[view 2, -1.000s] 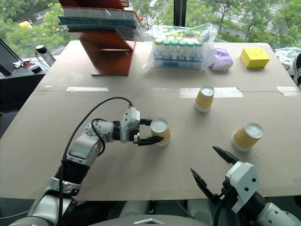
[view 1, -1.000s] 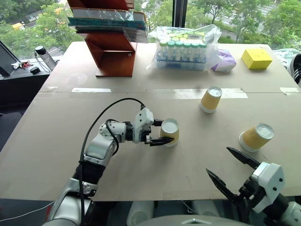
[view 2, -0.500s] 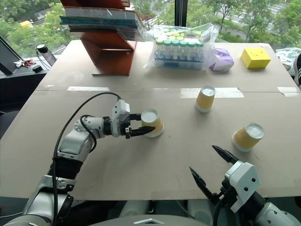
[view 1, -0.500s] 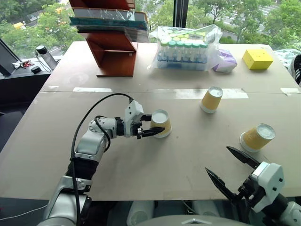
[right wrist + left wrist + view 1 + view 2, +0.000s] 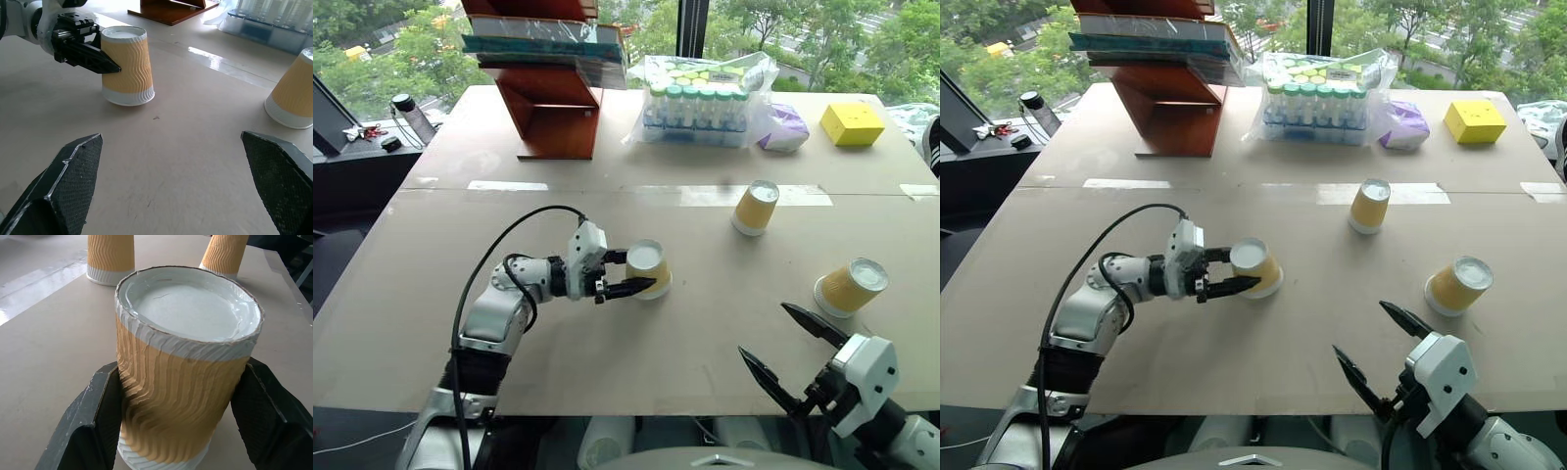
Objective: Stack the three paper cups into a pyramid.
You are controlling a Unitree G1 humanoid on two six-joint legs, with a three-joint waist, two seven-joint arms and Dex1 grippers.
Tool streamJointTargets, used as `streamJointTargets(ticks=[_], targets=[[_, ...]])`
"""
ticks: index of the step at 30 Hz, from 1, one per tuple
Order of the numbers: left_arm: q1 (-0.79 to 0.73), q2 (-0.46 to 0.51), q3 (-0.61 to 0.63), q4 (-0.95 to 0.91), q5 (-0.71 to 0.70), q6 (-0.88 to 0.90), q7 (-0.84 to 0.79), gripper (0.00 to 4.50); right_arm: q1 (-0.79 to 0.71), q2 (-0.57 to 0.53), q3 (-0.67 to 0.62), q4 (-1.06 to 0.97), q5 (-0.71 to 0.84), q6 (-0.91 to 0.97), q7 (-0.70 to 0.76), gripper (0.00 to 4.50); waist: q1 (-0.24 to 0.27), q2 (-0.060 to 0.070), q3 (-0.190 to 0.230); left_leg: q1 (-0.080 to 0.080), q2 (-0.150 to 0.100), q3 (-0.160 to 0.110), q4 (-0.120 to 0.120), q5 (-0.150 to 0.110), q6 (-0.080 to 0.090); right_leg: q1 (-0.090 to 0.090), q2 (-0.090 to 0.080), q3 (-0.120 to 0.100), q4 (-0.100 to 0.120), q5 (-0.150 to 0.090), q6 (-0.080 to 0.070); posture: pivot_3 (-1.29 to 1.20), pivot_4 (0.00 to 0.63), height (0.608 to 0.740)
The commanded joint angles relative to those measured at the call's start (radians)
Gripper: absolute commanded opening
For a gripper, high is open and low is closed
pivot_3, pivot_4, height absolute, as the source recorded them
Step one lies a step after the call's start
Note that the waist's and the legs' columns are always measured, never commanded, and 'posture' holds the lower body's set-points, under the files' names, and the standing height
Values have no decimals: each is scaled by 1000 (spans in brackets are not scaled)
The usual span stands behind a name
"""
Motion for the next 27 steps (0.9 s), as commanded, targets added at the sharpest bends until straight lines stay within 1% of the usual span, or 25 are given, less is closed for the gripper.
streamJointTargets(ticks=[1,3,5,14,15,17,18,20,22,27], targets=[[-6,1,-5,-33,-9,-10,-11,2592,5,4,-1,-22,0,-25,-7,4500,-5,0,0,0,0,0,0,0,0,0,0,0,0,0,0,0,150,740],[20,7,-8,-92,-49,27,-34,2592,8,5,-3,-25,0,-23,-9,4500,-7,0,0,0,0,0,0,0,0,0,0,0,0,1,1,0,150,740],[40,13,-13,-123,-57,39,-41,2592,12,6,-6,-29,0,-22,-11,4500,-6,0,0,0,1,0,0,0,0,0,0,0,0,1,2,0,150,740],[54,36,-49,-144,-38,54,-62,2592,7,4,-7,-31,-7,-18,-20,4500,-1,0,0,0,1,0,0,0,0,0,0,0,1,0,-1,0,150,740],[54,39,-51,-144,-37,56,-63,3357,4,4,-12,-31,-7,-17,-24,4500,-1,0,0,0,1,0,0,0,0,0,0,0,1,0,-1,0,150,740],[55,37,-47,-143,-37,54,-54,3910,-1,8,-29,-31,-3,-15,-34,4500,-1,0,0,0,1,0,0,0,0,0,0,0,1,0,-1,0,150,740],[56,36,-43,-144,-38,51,-47,4414,-4,14,-39,-32,1,-11,-43,4500,-1,0,0,0,1,0,0,0,0,0,0,1,1,0,-1,0,150,740],[62,39,-17,-153,-66,67,-40,4414,-24,39,-71,-39,4,-1,-87,4500,-1,0,0,0,1,0,0,0,0,0,0,0,1,0,-1,0,150,740],[78,61,6,-168,-100,76,-69,4414,-48,67,-115,-51,3,11,-134,4500,-4,0,0,0,2,0,0,0,0,0,0,1,1,0,-1,0,150,740],[114,99,61,-203,-164,87,-95,4414,-106,92,-262,-53,-16,94,-238,4500,-1,0,0,1,2,0,0,0,0,0,0,1,2,0,-1,0,150,740]])
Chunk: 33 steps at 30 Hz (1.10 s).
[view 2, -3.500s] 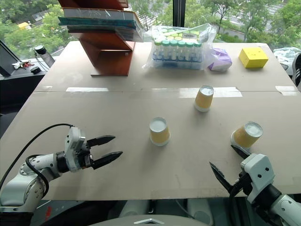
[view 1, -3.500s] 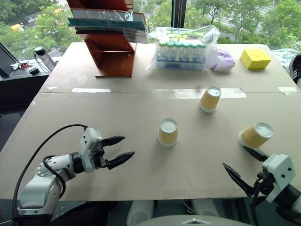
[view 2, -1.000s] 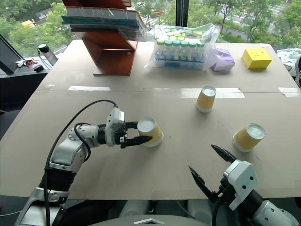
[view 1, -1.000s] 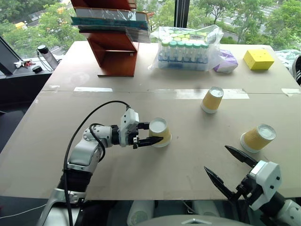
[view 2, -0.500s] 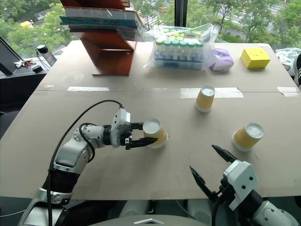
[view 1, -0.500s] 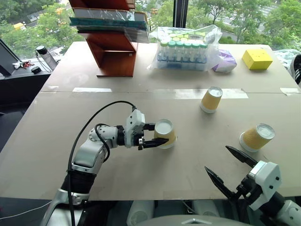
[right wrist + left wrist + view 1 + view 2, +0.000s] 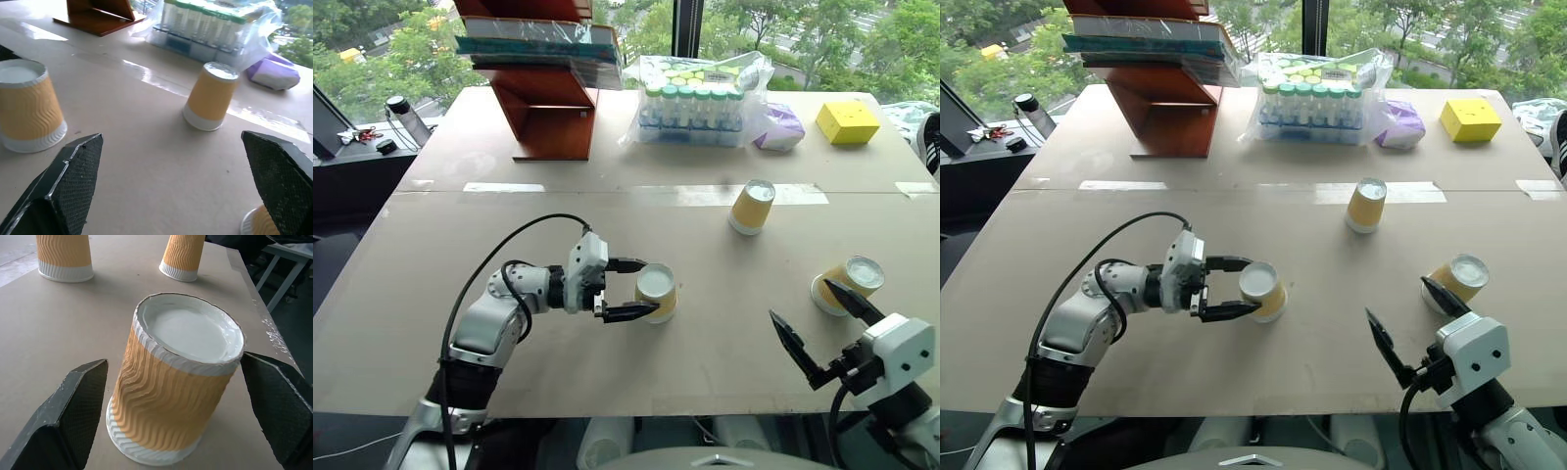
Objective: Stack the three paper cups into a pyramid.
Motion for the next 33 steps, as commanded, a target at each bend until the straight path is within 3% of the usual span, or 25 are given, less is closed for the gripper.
streamJointTargets(ticks=[1,3,6,12,21,24,27,33], targets=[[19,22,63,-71,-75,15,-17,4414,-43,1,-129,-30,26,70,-66,4500,2,0,0,0,0,0,0,0,0,0,0,0,0,0,0,0,150,740],[41,23,96,-100,-85,10,9,4414,-70,-17,-194,-3,115,133,-61,4500,2,0,0,0,0,0,0,0,0,0,0,0,0,0,0,0,150,740],[65,-1,131,-123,-115,-3,33,4414,-111,-49,-236,32,129,200,-68,4500,2,0,0,0,0,0,0,0,0,0,-1,1,0,0,0,0,150,740],[72,77,182,-165,-255,60,-104,4414,-302,-72,-228,193,144,359,-144,4500,-3,0,0,1,-1,2,0,0,0,0,0,1,1,0,-1,0,150,740],[122,129,235,-174,-291,38,-174,4414,-425,-69,-270,317,234,467,-142,4500,-16,3,0,1,-2,1,0,0,0,0,0,1,1,0,0,0,150,740],[147,130,246,-176,-286,26,-177,4500,-432,-76,-275,347,244,452,-126,3664,-21,3,0,1,-2,1,0,0,0,0,0,1,1,0,0,0,150,740],[165,128,255,-180,-282,23,-167,4500,-429,-82,-266,359,236,420,-104,2213,-21,3,0,1,-1,1,0,0,0,0,0,1,1,0,0,0,150,740],[162,104,290,-116,-278,21,-109,4500,-396,-136,-163,276,199,291,39,2110,-22,4,1,1,-1,1,0,0,0,0,0,1,1,0,0,0,150,740]])
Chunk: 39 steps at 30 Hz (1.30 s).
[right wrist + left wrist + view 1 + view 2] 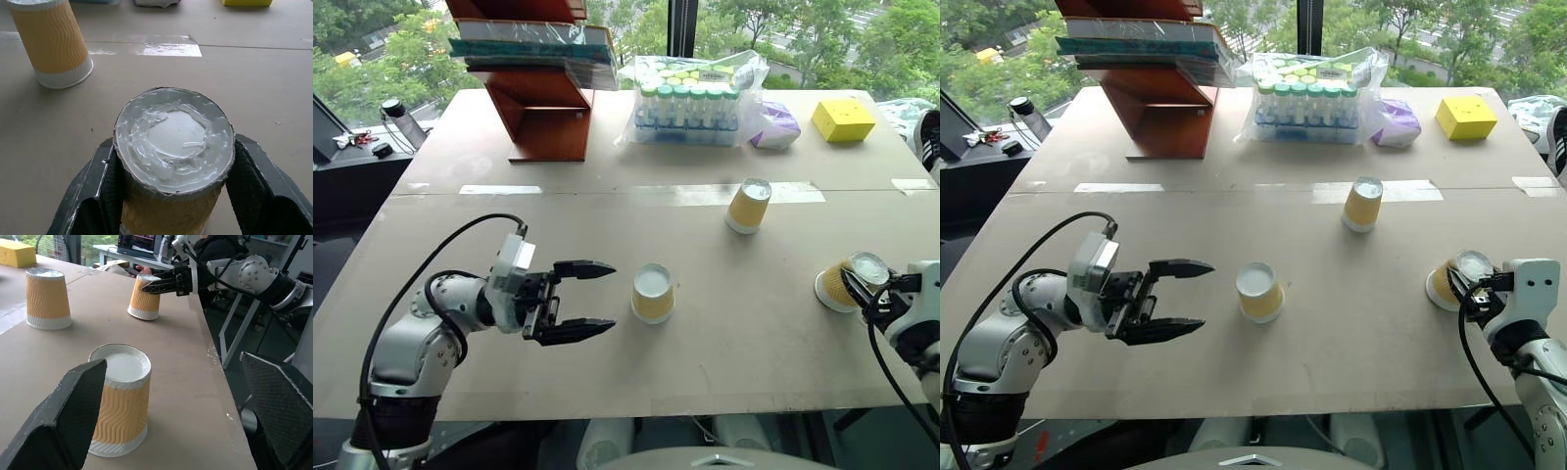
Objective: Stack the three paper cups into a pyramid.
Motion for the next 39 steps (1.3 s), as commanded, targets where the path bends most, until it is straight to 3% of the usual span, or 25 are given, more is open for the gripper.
streamJointTargets(ticks=[1,5,12,23,39], targets=[[-8,-9,47,32,-8,-14,35,4500,17,-58,70,-108,-19,-98,112,2110,-4,1,1,0,0,0,0,0,0,0,0,0,0,0,0,0,150,740],[6,-31,66,111,54,-136,12,4500,-10,-103,228,-206,34,-73,202,2110,-4,1,1,1,0,0,0,0,0,0,2,0,0,1,1,0,150,740],[78,32,96,141,6,-120,-130,4500,-186,-148,459,-159,-6,-33,253,2110,0,-1,1,-1,0,-1,0,0,0,-1,0,-2,-1,0,0,0,150,740],[137,70,138,139,13,-128,-171,4500,-234,-166,615,-72,-78,-125,369,2110,0,-1,1,-1,1,-2,0,0,0,-1,0,-2,-2,0,-1,0,150,740],[164,63,149,83,-3,-109,-131,4500,-347,-167,700,-23,-180,-144,402,2110,-1,-1,1,-1,1,-2,0,0,0,-1,-1,-2,-2,0,0,0,150,740]])
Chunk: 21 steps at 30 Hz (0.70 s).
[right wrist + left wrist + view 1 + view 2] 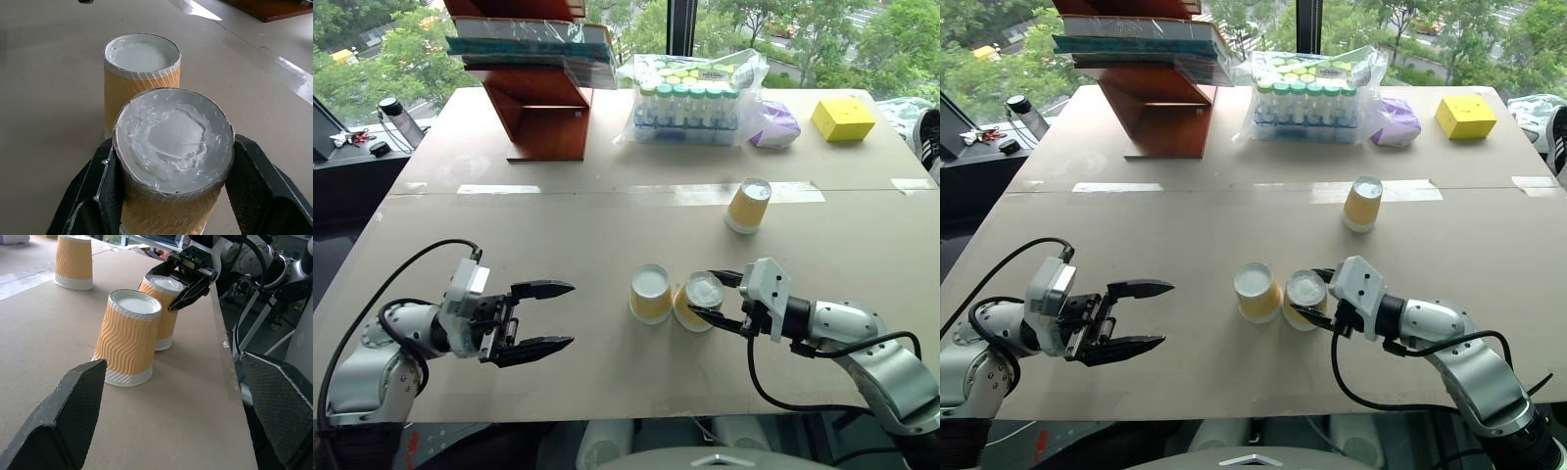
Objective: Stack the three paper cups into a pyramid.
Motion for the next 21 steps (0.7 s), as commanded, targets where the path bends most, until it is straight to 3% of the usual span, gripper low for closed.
streamJointTargets(ticks=[1,3,8,12,15,18,21], targets=[[-1,5,27,-33,-22,1,7,4500,-17,-3,15,-17,-11,-25,22,2110,0,0,0,0,0,0,0,0,0,0,0,0,0,0,0,0,150,740],[-8,4,22,-31,-20,0,10,4500,-19,-3,25,-17,-6,-9,30,2110,-1,0,0,0,0,0,0,0,0,0,0,0,0,0,0,0,150,740],[-12,2,17,-35,-22,5,14,4500,-37,6,22,1,-28,-11,15,4344,-1,0,0,0,0,0,0,0,0,0,0,0,0,0,0,0,150,740],[-17,-8,11,-34,-22,9,29,4500,-49,22,-37,-34,3,-2,-8,4431,-1,0,0,0,0,0,0,0,0,0,0,0,0,0,0,0,150,740],[-22,-17,4,-41,-24,14,42,4500,-53,29,-124,-93,121,59,-10,4431,0,0,0,0,0,0,0,0,0,0,0,0,0,0,0,0,150,740],[-31,-26,-1,-46,-29,20,51,4500,-101,36,-244,-127,248,123,-47,4431,0,0,0,0,0,0,0,0,0,0,0,0,0,1,2,0,150,740],[-38,-36,-3,-48,-33,27,65,4500,-175,52,-300,-80,259,150,-115,4431,-1,0,0,0,0,0,0,0,0,0,0,0,0,1,2,0,150,740]])
